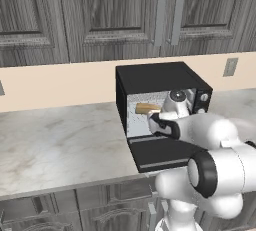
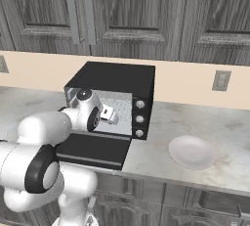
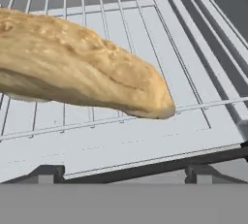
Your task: Pull the toaster oven rack outwards. Pick up the baguette from the plate and place it on the toaster oven rack. Close the toaster oven door fully and set the temperature to the lowest setting.
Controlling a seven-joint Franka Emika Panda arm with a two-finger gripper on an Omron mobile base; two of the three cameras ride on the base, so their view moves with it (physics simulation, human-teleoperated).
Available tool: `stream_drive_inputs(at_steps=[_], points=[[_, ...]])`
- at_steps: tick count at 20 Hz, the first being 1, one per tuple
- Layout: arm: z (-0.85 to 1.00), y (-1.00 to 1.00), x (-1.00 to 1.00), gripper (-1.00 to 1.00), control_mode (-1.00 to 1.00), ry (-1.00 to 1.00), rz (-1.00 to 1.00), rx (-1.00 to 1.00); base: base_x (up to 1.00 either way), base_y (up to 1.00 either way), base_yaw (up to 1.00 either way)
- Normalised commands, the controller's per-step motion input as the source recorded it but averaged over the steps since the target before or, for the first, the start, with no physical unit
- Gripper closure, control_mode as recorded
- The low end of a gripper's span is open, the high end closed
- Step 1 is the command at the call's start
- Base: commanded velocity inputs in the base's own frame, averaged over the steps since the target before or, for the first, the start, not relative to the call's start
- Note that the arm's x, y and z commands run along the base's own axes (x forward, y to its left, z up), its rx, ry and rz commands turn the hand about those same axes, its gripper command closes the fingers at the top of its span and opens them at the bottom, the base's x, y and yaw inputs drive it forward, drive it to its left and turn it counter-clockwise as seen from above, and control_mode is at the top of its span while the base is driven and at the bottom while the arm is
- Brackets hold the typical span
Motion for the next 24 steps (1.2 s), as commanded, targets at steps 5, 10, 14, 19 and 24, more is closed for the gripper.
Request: stream_drive_inputs(at_steps=[5,10,14,19,24], points=[[0.59,-0.01,-0.6,-1.0,-1.0,-0.1,-0.04,0.01,0.0,0.0,0.0],[0.66,-0.14,-0.54,-1.0,-1.0,0.01,-0.07,0.03,0.0,0.0,0.0],[0.81,-0.34,-0.16,-1.0,-1.0,0.13,-0.11,0.08,0.0,0.0,0.0],[0.62,-0.47,-0.19,-1.0,-1.0,0.11,-0.09,0.15,0.0,0.0,0.0],[0.33,-0.48,-0.21,-1.0,-1.0,0.01,-0.03,0.24,0.0,0.0,0.0]])
